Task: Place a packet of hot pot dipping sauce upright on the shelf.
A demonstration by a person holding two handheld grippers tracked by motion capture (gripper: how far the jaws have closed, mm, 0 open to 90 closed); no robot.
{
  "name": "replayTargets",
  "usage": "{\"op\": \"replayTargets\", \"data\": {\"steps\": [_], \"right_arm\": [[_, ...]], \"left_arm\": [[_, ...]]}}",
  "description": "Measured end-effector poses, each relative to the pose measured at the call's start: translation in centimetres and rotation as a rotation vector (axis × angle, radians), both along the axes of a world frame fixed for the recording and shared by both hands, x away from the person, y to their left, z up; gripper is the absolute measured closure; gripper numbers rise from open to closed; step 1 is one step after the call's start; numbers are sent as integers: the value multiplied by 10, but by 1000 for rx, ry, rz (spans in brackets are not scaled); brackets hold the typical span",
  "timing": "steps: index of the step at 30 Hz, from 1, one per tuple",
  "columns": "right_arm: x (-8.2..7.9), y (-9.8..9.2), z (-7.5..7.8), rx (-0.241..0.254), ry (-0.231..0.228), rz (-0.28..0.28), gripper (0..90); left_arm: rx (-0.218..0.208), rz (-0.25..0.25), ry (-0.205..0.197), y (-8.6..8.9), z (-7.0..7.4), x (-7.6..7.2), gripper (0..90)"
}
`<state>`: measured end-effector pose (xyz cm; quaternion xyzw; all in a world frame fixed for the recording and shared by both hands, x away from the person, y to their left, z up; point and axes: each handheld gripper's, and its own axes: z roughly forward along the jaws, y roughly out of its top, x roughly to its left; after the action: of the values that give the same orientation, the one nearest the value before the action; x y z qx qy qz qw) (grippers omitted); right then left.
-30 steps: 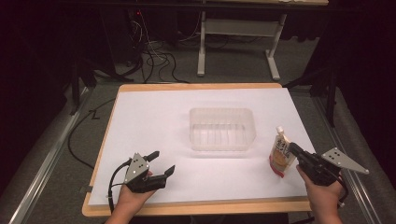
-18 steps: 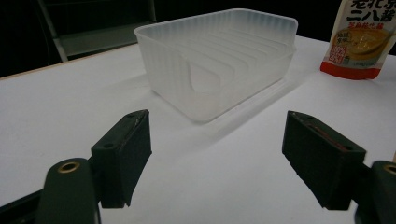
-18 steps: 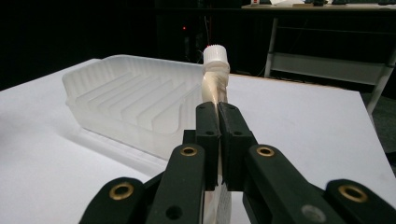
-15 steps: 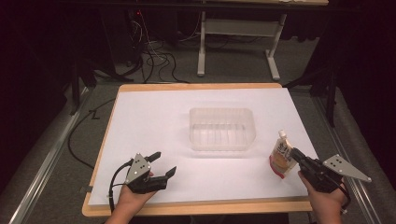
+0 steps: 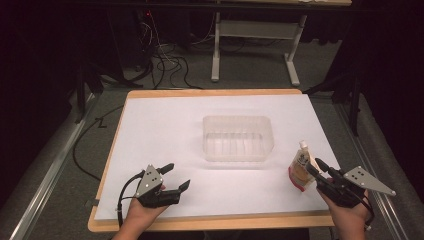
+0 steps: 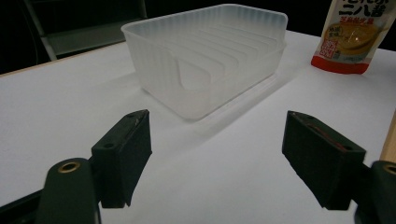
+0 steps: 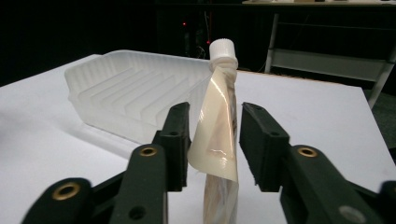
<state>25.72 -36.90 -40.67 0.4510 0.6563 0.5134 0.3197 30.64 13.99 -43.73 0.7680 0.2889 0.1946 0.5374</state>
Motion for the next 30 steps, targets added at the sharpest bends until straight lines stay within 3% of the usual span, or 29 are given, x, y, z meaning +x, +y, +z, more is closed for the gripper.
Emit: {"op": "replayTargets", "data": {"steps": [9,16,21,26,29,30], "right_arm": [[0,3,-3,2,32,0,436],[-2,2,-9,-22,63,-12,420],[-6,5,-10,-64,57,-46,369],[-7,5,-12,-47,60,-47,337],[-5,4,-14,-26,88,-61,275],[-4,4,-14,-23,100,-63,298]], "left_arm": [[7,-9,0,-2,0,0,245],[3,-20,-2,-4,0,1,245],[5,-30,-3,-7,1,3,244],[6,-36,-5,-9,1,3,245],[5,-37,-5,-9,1,3,246],[5,-37,-5,-9,1,3,246]]}}
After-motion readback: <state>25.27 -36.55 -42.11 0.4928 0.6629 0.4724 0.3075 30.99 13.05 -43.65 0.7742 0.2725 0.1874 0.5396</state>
